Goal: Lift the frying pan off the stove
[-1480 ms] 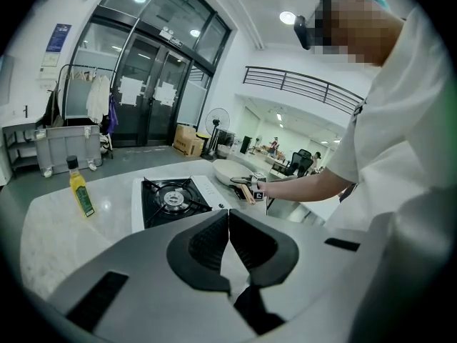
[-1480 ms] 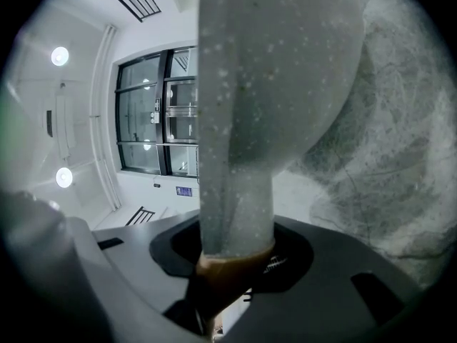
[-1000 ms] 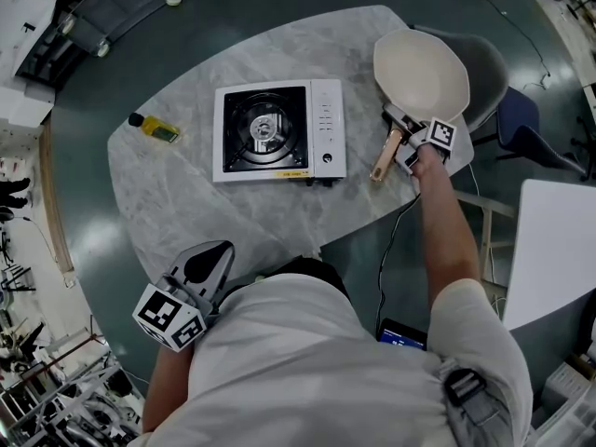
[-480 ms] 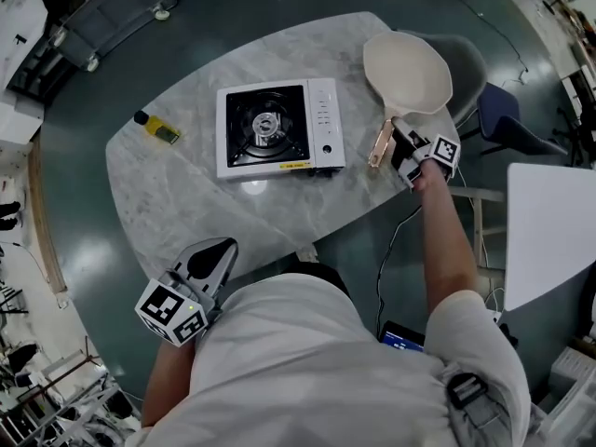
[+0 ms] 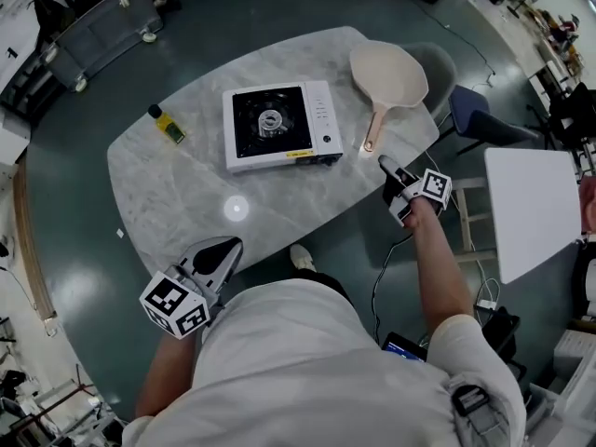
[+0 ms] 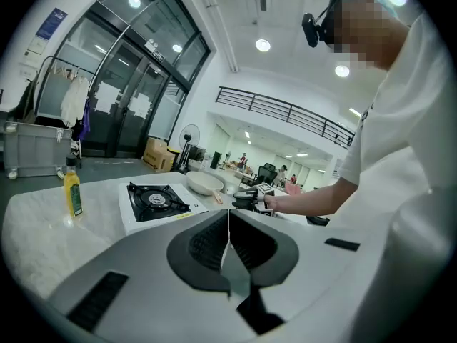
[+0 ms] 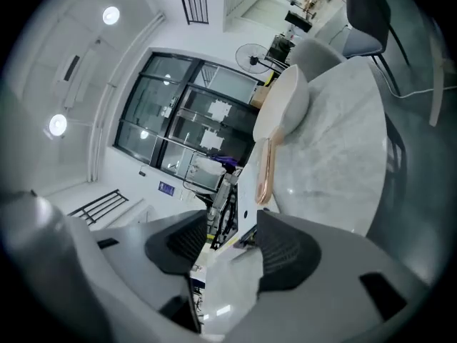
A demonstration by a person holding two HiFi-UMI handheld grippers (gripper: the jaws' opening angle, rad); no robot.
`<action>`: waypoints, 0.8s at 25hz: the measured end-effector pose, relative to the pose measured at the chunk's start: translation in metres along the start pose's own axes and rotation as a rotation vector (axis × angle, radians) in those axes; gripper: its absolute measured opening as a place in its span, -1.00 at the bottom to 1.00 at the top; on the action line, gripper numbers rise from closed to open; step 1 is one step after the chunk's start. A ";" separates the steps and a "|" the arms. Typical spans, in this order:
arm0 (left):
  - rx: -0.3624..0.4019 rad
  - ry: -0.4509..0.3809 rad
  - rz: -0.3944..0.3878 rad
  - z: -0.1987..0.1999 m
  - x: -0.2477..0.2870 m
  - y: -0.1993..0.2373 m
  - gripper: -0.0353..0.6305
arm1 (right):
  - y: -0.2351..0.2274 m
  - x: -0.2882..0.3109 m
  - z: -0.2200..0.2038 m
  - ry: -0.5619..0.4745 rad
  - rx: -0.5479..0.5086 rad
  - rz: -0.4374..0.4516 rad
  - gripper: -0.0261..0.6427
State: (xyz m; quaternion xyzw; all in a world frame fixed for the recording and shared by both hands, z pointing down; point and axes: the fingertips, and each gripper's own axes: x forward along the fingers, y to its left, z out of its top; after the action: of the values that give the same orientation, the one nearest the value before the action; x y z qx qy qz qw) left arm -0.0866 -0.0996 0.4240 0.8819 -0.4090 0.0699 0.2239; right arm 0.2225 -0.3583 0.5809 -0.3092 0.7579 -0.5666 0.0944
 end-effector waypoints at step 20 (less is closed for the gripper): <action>-0.005 -0.028 -0.074 -0.094 -0.140 -0.057 -0.83 | 0.177 -0.085 -0.343 0.271 -0.304 0.028 -0.91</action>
State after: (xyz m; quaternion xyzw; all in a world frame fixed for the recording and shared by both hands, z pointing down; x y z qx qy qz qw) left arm -0.1295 0.0716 0.4455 0.8968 -0.3792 0.0484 0.2227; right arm 0.0565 -0.0050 0.5173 -0.2303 0.8447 -0.4807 -0.0486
